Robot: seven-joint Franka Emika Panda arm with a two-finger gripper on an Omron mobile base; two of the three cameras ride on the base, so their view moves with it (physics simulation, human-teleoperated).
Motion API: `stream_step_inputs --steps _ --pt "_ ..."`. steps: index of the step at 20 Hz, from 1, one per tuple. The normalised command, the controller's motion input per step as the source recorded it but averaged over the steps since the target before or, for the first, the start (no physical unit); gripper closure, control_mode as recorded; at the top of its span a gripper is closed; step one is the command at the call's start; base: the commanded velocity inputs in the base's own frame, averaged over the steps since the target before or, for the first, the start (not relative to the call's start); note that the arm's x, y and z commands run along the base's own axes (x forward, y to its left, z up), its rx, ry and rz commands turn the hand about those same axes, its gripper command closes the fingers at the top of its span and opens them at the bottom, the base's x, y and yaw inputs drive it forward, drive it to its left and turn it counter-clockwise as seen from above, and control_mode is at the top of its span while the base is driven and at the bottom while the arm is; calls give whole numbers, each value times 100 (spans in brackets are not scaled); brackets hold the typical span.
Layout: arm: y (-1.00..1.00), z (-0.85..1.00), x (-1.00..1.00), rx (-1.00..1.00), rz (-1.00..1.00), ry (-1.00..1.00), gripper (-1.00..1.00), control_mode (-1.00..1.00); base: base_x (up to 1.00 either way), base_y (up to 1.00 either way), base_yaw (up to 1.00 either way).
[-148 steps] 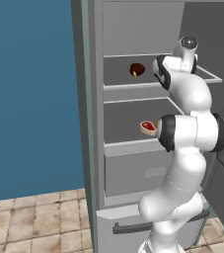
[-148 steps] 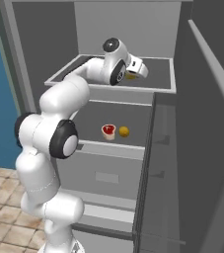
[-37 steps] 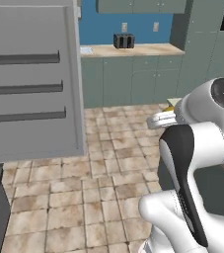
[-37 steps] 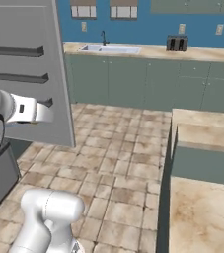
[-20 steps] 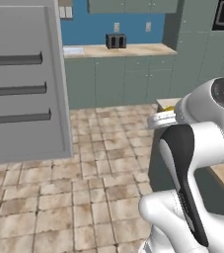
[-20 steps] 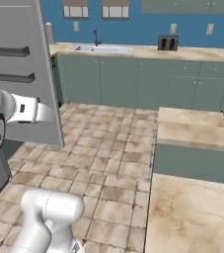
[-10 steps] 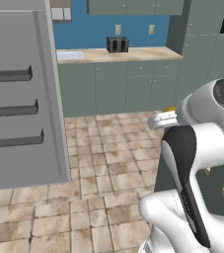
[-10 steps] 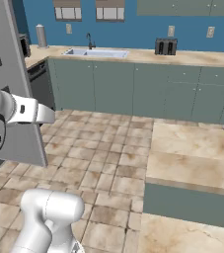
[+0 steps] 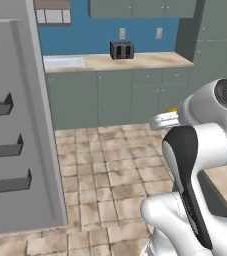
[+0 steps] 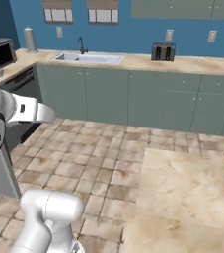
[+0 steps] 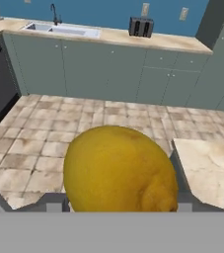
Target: Place one lemon and one steak in each tupperware on the nearby counter, to pack two identical lunches.
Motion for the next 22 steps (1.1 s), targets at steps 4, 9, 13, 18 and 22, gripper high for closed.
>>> stream_step_inputs --steps 4,9,13,18,22 --pt "0 0 0 0 0 0 100 100 85 -39 1" --pt "0 0 0 0 0 0 100 100 100 -23 2" --pt "0 0 0 0 0 0 100 100 100 -3 11" --pt "0 0 0 0 0 0 100 100 100 0 20" --pt "0 0 0 0 0 0 100 100 100 0 32"
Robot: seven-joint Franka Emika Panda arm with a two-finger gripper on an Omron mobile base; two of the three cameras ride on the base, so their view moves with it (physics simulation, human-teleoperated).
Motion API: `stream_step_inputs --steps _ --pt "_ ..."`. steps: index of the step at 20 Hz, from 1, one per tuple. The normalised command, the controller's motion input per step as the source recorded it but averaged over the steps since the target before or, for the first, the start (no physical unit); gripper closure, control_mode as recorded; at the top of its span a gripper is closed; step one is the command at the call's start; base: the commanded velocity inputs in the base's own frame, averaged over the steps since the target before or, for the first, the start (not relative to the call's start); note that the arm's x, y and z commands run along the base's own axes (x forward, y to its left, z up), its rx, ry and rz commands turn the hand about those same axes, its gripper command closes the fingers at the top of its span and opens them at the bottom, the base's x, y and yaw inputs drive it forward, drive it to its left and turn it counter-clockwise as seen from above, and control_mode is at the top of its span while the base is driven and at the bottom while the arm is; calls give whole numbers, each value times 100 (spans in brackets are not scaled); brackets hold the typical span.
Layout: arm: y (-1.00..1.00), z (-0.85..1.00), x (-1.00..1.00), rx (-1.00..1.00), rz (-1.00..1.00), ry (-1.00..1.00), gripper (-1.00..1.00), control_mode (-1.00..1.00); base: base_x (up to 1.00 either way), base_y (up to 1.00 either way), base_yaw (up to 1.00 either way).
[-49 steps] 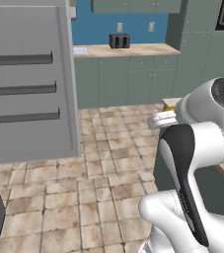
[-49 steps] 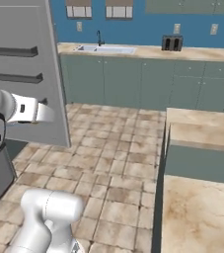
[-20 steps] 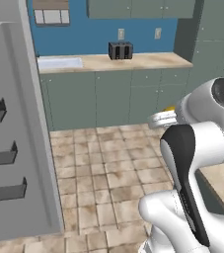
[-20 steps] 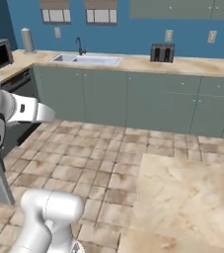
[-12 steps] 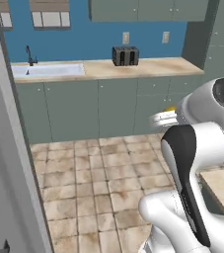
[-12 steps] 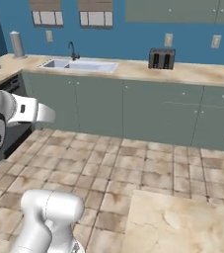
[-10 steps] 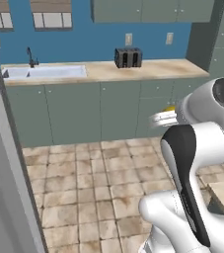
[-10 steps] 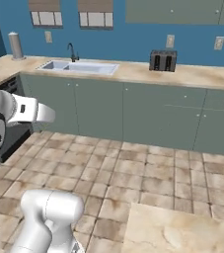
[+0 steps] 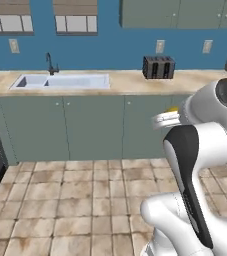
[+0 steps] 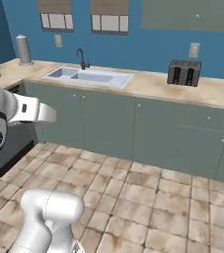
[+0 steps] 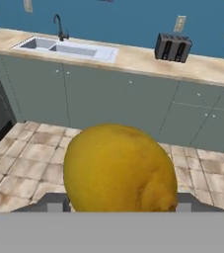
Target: Place one lemon and one steak in each tupperware on the nearby counter, to pack two identical lunches.
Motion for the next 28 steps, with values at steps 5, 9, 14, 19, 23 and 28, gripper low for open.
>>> stream_step_inputs --steps 5,9,14,19,23,28 --pt "0 0 0 0 0 0 100 100 100 0 49" --pt "0 0 0 0 0 0 100 100 100 0 62" --pt "0 0 0 0 0 0 100 100 100 0 64" --pt "0 0 0 0 0 0 100 100 95 8 63" --pt "0 0 0 0 0 0 100 100 52 60 60" --pt "0 0 0 0 0 0 100 100 31 77 60"
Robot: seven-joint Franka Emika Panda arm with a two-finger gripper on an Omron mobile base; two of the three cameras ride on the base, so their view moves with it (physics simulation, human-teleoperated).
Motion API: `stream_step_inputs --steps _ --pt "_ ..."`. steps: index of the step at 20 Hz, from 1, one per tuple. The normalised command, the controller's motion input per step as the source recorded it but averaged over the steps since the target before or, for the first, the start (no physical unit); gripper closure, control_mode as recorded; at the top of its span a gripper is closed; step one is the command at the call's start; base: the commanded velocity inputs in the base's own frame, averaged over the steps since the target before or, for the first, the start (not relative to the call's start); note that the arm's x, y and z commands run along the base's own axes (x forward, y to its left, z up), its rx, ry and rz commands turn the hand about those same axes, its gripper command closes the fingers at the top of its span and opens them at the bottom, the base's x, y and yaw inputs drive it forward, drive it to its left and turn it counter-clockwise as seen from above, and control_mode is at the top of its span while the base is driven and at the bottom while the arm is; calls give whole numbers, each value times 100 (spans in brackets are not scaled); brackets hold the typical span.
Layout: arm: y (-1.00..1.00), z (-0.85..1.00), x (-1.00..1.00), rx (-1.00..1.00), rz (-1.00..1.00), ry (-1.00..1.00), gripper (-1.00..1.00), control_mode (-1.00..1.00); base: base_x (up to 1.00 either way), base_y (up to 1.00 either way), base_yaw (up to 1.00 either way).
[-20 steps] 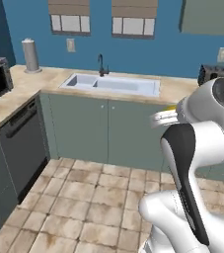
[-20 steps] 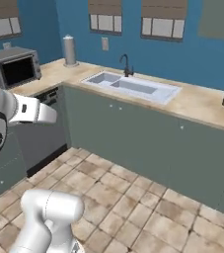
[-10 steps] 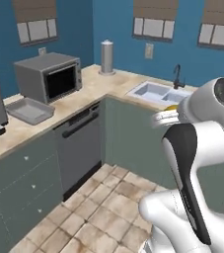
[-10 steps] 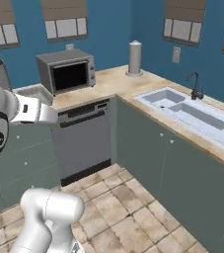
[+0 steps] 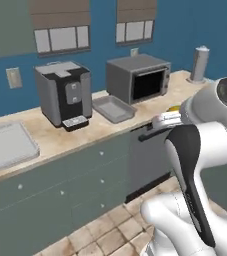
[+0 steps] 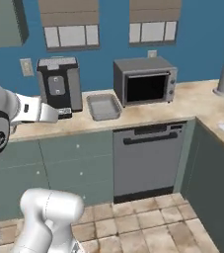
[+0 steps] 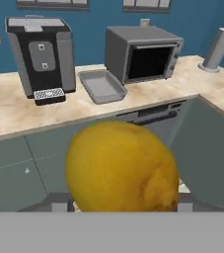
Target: Place one lemon and one steak in each tupperware on the nearby counter, to pack two identical lunches.
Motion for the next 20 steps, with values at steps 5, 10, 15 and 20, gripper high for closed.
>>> stream_step_inputs --steps 5,10,15,20 --pt "0 0 0 0 0 0 100 100 43 88 54" --pt "0 0 0 0 0 0 100 100 82 88 42" --pt "0 0 0 0 0 0 100 100 88 43 33" --pt "0 -34 4 0 4 7 100 -100 22 7 13"
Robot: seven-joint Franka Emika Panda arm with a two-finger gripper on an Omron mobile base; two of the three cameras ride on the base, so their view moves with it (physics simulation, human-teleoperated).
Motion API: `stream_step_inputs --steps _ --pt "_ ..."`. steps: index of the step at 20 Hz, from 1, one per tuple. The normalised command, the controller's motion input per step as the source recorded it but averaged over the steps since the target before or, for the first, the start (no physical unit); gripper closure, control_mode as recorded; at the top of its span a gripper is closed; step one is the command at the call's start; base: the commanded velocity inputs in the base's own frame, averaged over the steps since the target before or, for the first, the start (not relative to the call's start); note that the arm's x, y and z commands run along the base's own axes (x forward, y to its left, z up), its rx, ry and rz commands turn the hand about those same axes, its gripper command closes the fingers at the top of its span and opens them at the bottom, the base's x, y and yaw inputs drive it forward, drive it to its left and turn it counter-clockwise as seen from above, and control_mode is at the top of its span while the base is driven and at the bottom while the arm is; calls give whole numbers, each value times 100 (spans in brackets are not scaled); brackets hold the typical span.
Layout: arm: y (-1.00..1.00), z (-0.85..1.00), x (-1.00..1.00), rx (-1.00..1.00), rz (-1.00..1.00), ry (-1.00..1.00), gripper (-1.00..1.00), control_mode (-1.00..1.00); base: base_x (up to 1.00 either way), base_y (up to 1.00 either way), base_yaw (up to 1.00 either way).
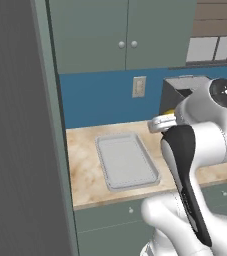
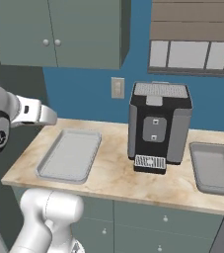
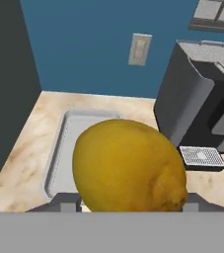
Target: Place one lemon and one steak in each tupperware on the nearby counter, to pack two identical lunches.
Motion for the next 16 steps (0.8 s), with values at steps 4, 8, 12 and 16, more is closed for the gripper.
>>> stream_step_inputs --steps 4,8,12,16 --pt "0 -96 14 2 8 16 100 -100 0 0 0" --pt "0 -89 30 2 9 3 100 -100 0 0 0" --pt "0 -76 86 3 5 7 100 -100 0 0 0" --pt "0 -62 100 4 3 14 100 -100 0 0 0"
